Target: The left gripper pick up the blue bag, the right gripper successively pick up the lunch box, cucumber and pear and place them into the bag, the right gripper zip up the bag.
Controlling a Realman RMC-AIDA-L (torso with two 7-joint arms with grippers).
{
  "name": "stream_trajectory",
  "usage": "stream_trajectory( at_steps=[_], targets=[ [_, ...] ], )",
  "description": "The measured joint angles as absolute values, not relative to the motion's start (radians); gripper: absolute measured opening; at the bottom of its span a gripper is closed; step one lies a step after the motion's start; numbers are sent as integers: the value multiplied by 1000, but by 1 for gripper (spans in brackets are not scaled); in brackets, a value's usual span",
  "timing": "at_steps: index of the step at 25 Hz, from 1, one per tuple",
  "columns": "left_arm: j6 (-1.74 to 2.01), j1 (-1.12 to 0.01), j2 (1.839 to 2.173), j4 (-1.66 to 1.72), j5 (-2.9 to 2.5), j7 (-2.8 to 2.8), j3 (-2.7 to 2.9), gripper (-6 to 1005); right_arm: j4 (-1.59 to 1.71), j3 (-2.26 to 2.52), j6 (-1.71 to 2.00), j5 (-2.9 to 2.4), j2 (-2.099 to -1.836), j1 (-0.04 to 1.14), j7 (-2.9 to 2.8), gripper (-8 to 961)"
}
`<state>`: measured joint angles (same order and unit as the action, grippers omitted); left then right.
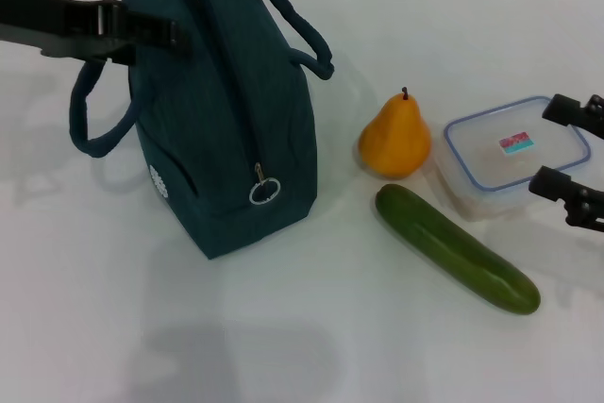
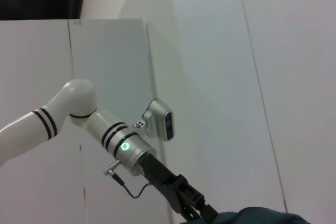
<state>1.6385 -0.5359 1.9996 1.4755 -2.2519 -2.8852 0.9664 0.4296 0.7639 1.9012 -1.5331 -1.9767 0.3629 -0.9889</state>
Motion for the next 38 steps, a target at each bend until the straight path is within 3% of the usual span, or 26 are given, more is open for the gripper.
stream_trajectory(
  at_steps=[5, 11, 16, 19, 29, 35, 38],
  targets=[
    [1642, -527, 2015, 1477, -2277, -2901, 969, 870, 430, 764, 1903, -1529, -1977, 355, -988, 851],
    [1628, -525, 2062, 1481, -2334, -2872, 975, 869, 430, 752, 1923, -1526, -1977, 343, -980, 847],
    [1629, -524, 2078, 1483, -2342, -2837, 991, 685, 429, 748, 1930, -1516, -1978, 325, -978, 844],
    [1629, -523, 2080, 1484, -2337, -2842, 991, 474, 429, 746, 1937, -1515, -1977, 316, -977, 842],
    [1638, -509, 2084, 1485, -2322, -2863, 1000, 238, 421, 719, 1928, -1514, -1971, 311, -987, 835],
    [1644, -444, 2085, 1522, -2228, -2868, 1020, 39, 416, 705, 1841, -1523, -1963, 308, -1027, 831],
    [1640, -428, 2086, 1534, -2215, -2870, 1019, 37, 416, 710, 1793, -1524, -1960, 305, -1036, 829]
  ],
)
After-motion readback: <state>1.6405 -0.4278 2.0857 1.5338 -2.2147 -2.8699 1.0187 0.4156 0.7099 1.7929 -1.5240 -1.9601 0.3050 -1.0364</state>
